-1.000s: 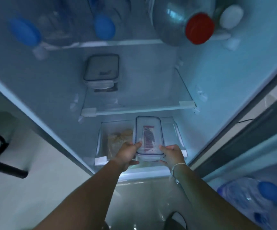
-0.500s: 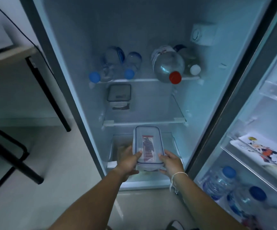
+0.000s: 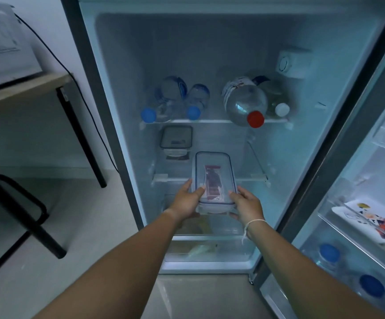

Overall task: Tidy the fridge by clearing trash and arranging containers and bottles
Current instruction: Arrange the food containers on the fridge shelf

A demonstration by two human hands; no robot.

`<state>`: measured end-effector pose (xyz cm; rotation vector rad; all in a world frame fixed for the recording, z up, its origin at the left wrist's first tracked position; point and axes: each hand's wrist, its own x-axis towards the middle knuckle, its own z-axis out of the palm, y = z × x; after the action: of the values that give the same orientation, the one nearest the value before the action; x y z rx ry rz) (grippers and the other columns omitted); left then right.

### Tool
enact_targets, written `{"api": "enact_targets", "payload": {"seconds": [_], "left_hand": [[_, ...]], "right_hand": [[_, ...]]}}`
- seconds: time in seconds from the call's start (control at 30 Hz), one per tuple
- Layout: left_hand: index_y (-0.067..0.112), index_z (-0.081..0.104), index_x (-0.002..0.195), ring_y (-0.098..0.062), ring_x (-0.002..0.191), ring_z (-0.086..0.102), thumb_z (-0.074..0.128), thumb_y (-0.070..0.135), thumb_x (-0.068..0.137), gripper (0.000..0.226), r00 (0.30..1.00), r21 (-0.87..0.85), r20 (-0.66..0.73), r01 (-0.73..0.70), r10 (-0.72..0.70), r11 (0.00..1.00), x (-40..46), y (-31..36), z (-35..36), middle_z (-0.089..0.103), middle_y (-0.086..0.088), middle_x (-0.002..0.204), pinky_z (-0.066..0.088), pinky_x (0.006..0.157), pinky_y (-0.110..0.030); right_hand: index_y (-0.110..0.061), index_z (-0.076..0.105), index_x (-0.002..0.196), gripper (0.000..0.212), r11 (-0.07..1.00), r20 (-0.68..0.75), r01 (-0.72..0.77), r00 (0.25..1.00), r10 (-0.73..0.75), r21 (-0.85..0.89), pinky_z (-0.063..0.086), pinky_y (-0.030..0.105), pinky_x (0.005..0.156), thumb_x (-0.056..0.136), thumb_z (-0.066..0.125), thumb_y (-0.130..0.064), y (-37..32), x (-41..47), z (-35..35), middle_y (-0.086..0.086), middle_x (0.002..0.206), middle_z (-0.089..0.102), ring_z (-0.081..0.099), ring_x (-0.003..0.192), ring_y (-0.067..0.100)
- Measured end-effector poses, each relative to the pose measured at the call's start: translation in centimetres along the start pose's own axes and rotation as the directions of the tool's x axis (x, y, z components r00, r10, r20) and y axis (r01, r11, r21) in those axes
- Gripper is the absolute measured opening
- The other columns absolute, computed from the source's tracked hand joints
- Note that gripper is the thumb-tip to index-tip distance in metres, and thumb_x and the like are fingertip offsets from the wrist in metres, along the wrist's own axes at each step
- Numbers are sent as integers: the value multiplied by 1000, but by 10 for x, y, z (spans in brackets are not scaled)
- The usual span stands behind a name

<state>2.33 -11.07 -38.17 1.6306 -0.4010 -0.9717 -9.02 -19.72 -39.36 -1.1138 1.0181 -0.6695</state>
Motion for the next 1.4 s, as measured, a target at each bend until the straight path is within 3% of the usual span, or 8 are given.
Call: {"api": "enact_targets", "payload": {"seconds": [0.17,0.43,0.57,0.67,0.77,0.93,1.17,1.4], "left_hand": [[19,19,150,-31,136,40,46,30,97,61,998,111,-19,-60,62,992,26,23,2,28,-6,156,45,86,-31],[25,16,150,-32,131,45,46,41,93,67,1000,142,-22,-1,4,990,84,35,1,30,-3,155,53,80,-36],[25,22,149,-31,129,46,46,41,92,64,997,253,-48,-40,53,967,105,49,-8,32,-2,155,52,77,-33],[24,23,149,-28,131,44,45,37,92,63,992,360,-69,-78,110,929,119,61,-14,32,0,155,52,90,-35],[18,31,147,-25,135,43,42,27,94,54,955,595,-90,-175,281,785,127,72,-21,39,-6,152,38,108,-30],[16,41,141,-31,131,43,37,16,94,47,874,808,-85,-221,479,546,143,75,-37,45,-14,144,38,107,-36],[19,21,150,-33,144,22,40,30,95,59,902,979,122,-177,413,99,175,69,-56,19,-9,159,22,117,-44],[15,20,150,-33,143,24,38,27,97,57,907,981,157,-190,391,45,186,57,-62,19,-7,159,22,116,-40]], "right_hand": [[-19,36,144,57,999,-4,32,999,-32,16,46,47,100,90,54,-13,-15,24,15,6,147,43,48,127,30],[-18,35,145,53,992,-18,-15,1000,17,129,49,49,97,94,50,-11,-26,63,35,3,149,41,52,112,26],[-16,36,145,54,989,-54,-34,998,42,145,49,52,95,93,53,-13,-28,80,45,1,151,38,46,127,29],[-15,38,143,53,993,-95,-24,995,35,119,51,44,88,93,54,-14,-23,92,47,1,151,38,48,120,24],[-13,36,144,52,991,-100,-37,994,51,131,53,38,72,94,51,-12,-20,102,48,1,152,36,48,116,23],[-8,47,133,39,983,-64,-69,995,81,170,57,31,43,94,49,-9,-22,132,56,5,144,41,48,119,30],[-10,38,143,52,991,-45,-78,995,84,107,56,44,73,93,51,-9,-29,168,64,0,143,41,48,105,24],[-22,47,133,43,999,-45,-43,998,43,22,58,42,69,91,55,-17,-32,202,71,3,130,43,47,105,25]]}}
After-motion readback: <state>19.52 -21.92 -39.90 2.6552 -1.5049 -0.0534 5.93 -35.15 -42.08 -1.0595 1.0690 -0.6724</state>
